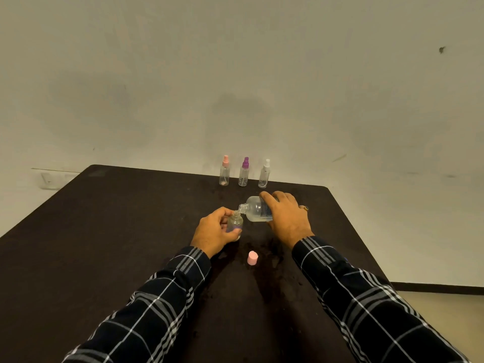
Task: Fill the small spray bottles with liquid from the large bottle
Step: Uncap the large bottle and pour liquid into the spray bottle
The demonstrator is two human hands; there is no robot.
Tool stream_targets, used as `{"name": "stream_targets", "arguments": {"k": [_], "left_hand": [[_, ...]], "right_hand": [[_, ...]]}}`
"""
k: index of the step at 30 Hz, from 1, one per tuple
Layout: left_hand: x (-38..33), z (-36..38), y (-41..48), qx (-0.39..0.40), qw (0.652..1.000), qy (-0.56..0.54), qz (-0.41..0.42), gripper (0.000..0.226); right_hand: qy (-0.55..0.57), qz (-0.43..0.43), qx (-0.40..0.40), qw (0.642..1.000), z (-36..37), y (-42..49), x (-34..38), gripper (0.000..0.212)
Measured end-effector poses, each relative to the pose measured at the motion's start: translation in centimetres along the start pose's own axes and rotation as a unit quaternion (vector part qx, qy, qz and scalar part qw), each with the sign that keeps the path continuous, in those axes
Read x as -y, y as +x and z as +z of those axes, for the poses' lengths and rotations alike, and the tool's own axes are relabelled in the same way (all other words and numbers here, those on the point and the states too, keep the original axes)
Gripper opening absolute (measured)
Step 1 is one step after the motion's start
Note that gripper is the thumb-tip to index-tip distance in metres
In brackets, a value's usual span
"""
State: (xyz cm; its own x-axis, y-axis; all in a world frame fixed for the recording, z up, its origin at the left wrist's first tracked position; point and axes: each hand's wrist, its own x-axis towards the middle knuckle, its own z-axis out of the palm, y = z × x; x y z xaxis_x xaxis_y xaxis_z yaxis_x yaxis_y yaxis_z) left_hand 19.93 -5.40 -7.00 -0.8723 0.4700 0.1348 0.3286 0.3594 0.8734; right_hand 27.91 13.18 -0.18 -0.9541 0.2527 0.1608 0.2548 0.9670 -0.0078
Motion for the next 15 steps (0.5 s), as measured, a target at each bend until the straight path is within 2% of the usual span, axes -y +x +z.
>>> {"name": "stream_targets", "arguments": {"k": [15], "left_hand": [[0.17,-0.02,0.11,0.003,1.000,0.000,-0.002,0.041]], "right_hand": [[0.012,0.002,0.006,1.000,0.04,0.04,0.00,0.077]]}}
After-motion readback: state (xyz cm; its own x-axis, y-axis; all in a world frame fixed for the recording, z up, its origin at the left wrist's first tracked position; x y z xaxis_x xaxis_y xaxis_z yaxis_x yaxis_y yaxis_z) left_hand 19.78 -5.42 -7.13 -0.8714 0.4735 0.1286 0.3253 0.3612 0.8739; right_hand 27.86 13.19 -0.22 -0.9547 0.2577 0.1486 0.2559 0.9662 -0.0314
